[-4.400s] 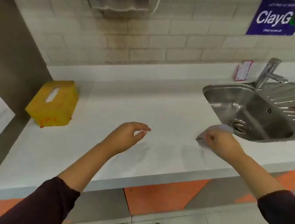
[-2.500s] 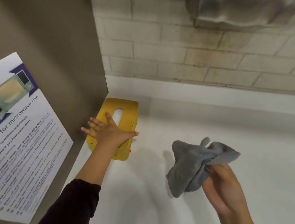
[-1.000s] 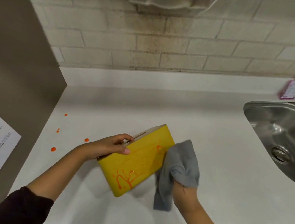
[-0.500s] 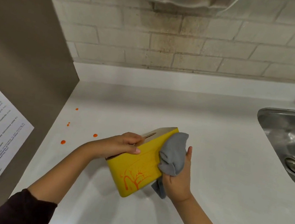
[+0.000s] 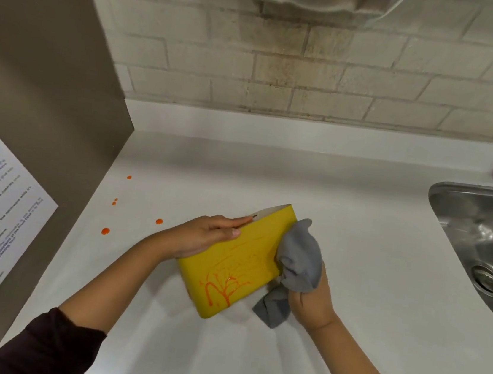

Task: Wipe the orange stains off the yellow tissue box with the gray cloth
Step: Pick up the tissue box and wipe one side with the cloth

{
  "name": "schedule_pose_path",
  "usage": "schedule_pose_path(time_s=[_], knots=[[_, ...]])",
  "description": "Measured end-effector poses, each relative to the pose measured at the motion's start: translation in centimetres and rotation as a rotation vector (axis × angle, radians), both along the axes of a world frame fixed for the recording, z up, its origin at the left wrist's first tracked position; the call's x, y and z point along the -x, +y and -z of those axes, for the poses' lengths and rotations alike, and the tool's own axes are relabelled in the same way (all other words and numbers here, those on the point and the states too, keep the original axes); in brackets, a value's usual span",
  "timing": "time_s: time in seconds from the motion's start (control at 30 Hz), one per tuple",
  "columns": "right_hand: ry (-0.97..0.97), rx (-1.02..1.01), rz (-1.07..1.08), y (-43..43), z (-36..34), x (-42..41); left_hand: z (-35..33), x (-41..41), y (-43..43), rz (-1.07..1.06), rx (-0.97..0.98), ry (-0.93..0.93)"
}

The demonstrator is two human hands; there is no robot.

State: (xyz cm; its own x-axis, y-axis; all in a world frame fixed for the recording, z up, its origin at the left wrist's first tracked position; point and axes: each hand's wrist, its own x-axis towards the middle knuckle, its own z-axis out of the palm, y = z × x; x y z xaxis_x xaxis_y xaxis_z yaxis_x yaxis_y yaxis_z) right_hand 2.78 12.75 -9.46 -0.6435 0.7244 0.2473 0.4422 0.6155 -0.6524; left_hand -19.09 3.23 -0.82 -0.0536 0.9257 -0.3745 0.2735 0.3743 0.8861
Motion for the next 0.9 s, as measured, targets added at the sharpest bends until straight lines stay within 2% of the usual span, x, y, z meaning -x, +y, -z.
schedule_pose_path(time_s=[0.07, 0.13, 0.2, 0.3, 0.37, 0.43, 0.5, 0.53, 0.57, 0.6, 0.63, 0.77, 0.8, 0.87, 0.9], knots=[[0.103, -0.110, 0.104, 0.1, 0.2, 0.2, -0.2, -0.1, 0.1, 0.009, 0.006, 0.004], [0.145, -0.126, 0.099, -0.5, -0.6, 1.4, -0.1, -0.2, 0.1, 0.004, 0.006, 0.031], [0.220, 0.049, -0.065, -1.1, -1.2, 2.5, -0.1, -0.2, 0.2, -0.017, -0.001, 0.040], [0.188, 0.282, -0.102, -1.8, 0.3, 2.0, 0.1, -0.1, 0.3, -0.037, -0.009, 0.018], [0.062, 0.396, -0.065, -1.6, 1.0, 1.1, 0.1, 0.0, 0.3, -0.031, -0.008, 0.017], [0.016, 0.511, 0.060, -0.6, 1.5, 1.3, 0.1, 0.1, 0.3, -0.026, -0.005, 0.016], [0.053, 0.562, 0.224, -0.5, 1.2, 2.4, 0.1, 0.2, 0.2, -0.023, 0.000, -0.007], [0.156, 0.585, 0.220, -0.9, 1.2, 2.8, 0.1, 0.2, 0.2, -0.026, 0.003, -0.025], [0.223, 0.545, 0.253, -1.5, 0.5, 3.5, 0.2, 0.1, 0.3, -0.030, 0.006, -0.039], [0.207, 0.446, 0.268, -2.2, 0.9, 3.8, 0.2, 0.1, 0.3, -0.037, 0.008, -0.051], [0.268, 0.440, 0.271, -3.0, 0.8, 4.2, 0.2, 0.1, 0.3, -0.046, 0.011, -0.067], [0.162, 0.398, -0.059, -4.5, 0.5, 2.2, 0.0, 0.2, 0.3, -0.076, 0.032, -0.139], [0.120, 0.369, -0.073, -4.2, 0.4, 1.8, -0.1, 0.2, 0.3, -0.072, 0.034, -0.133], [0.099, 0.307, 0.000, -3.5, 0.3, 0.9, -0.1, 0.1, 0.1, -0.063, 0.038, -0.097], [0.150, 0.343, 0.064, -3.4, 0.5, 1.4, -0.1, 0.1, 0.1, -0.059, 0.036, -0.083]])
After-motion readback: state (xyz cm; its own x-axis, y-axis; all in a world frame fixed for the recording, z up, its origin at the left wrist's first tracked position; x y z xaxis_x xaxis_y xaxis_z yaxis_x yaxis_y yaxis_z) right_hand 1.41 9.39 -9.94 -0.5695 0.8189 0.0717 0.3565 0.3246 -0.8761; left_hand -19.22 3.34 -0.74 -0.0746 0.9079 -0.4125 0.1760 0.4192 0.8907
